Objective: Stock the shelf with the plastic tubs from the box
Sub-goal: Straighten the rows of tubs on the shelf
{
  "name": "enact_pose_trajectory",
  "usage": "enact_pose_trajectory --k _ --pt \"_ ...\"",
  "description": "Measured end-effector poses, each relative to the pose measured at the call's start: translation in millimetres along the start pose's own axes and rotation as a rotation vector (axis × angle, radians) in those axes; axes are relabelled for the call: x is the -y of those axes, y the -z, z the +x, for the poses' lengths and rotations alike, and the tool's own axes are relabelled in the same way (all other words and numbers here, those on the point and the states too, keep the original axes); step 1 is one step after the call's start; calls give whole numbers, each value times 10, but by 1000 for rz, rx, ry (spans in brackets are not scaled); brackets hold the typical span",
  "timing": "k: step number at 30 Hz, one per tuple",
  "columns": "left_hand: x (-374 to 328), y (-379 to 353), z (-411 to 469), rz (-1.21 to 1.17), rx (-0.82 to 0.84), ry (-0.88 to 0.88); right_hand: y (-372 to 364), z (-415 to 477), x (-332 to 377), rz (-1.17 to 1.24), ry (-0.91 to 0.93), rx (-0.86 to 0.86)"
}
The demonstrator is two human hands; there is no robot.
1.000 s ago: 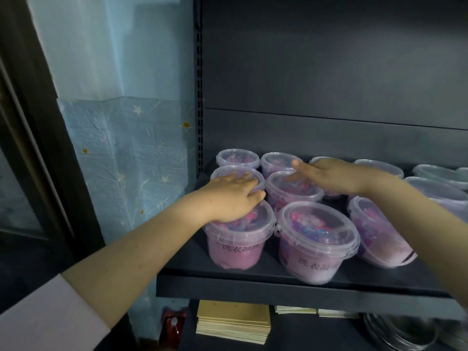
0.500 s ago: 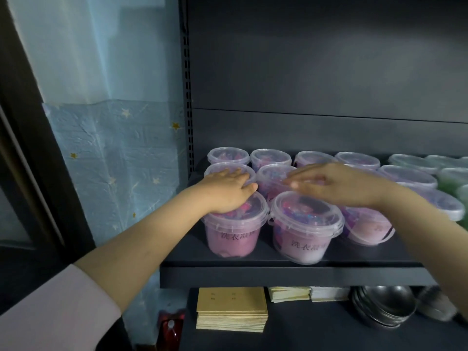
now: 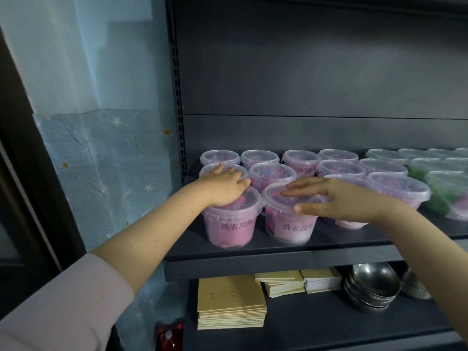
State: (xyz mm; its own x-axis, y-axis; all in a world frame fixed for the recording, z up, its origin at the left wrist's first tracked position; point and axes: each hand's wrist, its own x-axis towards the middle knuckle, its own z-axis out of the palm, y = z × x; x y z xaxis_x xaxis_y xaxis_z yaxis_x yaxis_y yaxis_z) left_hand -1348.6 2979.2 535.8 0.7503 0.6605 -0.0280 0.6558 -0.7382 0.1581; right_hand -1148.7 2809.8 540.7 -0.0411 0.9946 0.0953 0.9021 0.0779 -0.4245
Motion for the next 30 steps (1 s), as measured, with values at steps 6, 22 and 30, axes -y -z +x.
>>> enact_pose_trajectory --k 6,22,30 --pt "-33 30 -62 -6 -1 3 8 -58 -33 -33 0 -23" --pt "-17 15 -16 -84 -15 -28 -87 11 -22 -24 37 -115" --pt "-43 90 -70 -103 -90 -63 -14 -88 20 -11 61 -150"
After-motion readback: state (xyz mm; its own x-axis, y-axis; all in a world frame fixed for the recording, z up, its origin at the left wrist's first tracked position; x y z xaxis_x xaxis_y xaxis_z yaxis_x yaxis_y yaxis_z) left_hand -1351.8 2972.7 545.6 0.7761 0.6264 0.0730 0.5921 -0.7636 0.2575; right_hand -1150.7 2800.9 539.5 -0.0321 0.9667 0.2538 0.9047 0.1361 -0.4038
